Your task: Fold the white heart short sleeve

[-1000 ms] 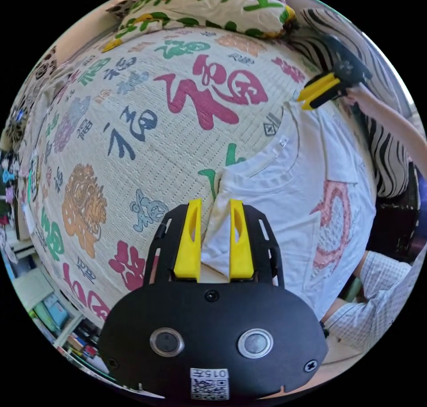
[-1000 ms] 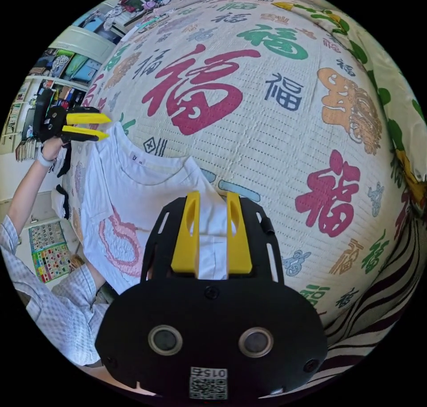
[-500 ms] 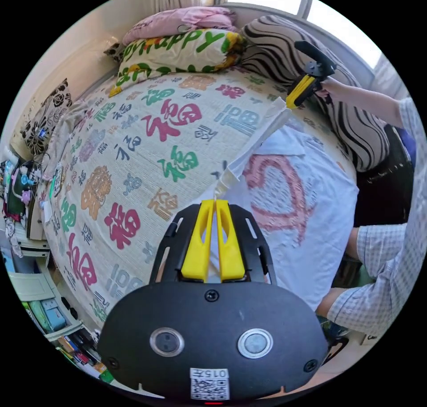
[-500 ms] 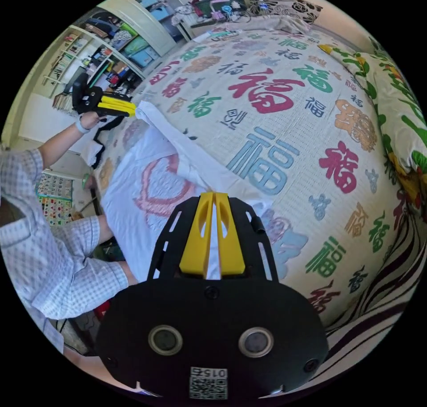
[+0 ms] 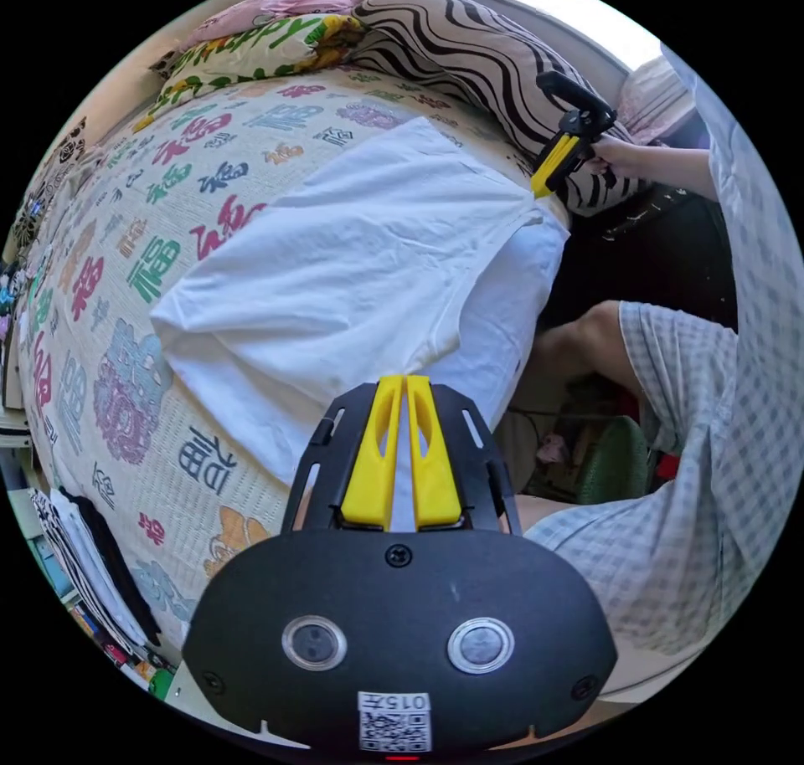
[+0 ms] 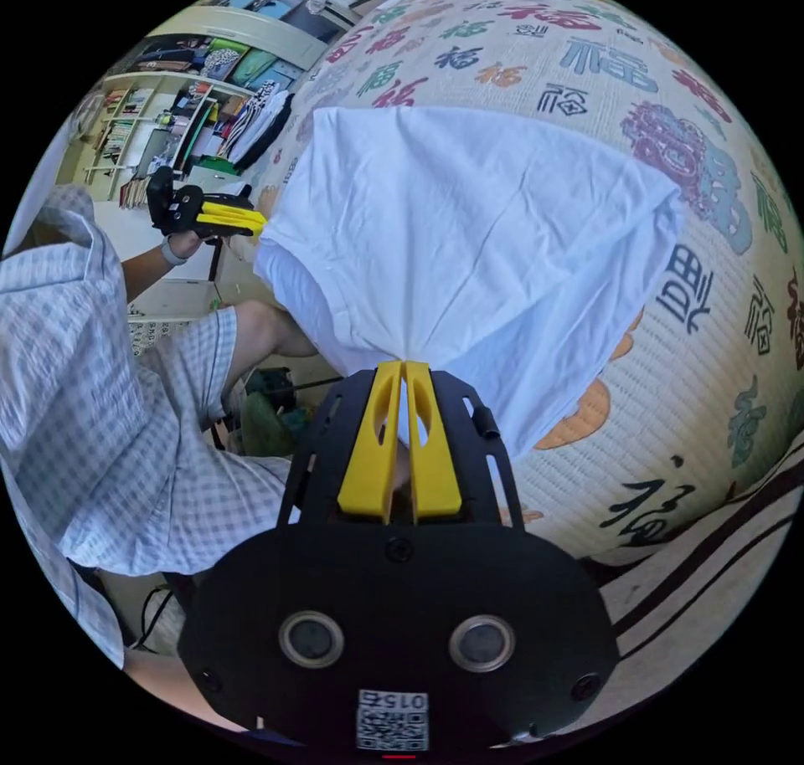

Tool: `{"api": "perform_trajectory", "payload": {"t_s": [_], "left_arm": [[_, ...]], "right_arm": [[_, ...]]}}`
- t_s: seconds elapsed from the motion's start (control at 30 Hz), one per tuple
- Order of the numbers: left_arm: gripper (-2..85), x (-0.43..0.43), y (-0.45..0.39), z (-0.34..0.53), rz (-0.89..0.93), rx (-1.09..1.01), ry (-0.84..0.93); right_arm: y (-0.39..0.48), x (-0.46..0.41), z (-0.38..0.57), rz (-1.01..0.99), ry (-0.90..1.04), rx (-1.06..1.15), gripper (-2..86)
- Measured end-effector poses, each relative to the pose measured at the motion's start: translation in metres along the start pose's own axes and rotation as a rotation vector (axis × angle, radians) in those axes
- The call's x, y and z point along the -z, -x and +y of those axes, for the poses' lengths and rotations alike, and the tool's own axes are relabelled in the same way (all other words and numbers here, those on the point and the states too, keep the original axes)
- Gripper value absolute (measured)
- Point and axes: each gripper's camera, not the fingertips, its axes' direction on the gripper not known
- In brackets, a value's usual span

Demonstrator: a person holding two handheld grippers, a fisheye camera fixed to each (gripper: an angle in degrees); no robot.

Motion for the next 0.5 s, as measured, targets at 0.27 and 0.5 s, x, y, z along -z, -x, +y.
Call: {"api": "perform_trajectory", "payload": {"t_s": [0.27,0.5], "left_arm": [[-0.8,-0.019,-0.044,0.033,0.047,0.034,-0.007],[-0.8,-0.017,-0.092,0.058,-0.012,-0.011,-0.032]], "right_arm": [[-0.004,-0.059,0.027,-0.021,0.017,-0.026,-0.2],[0.002,-0.098,0.045,0.026,0.019,0.049,-0.1]]}}
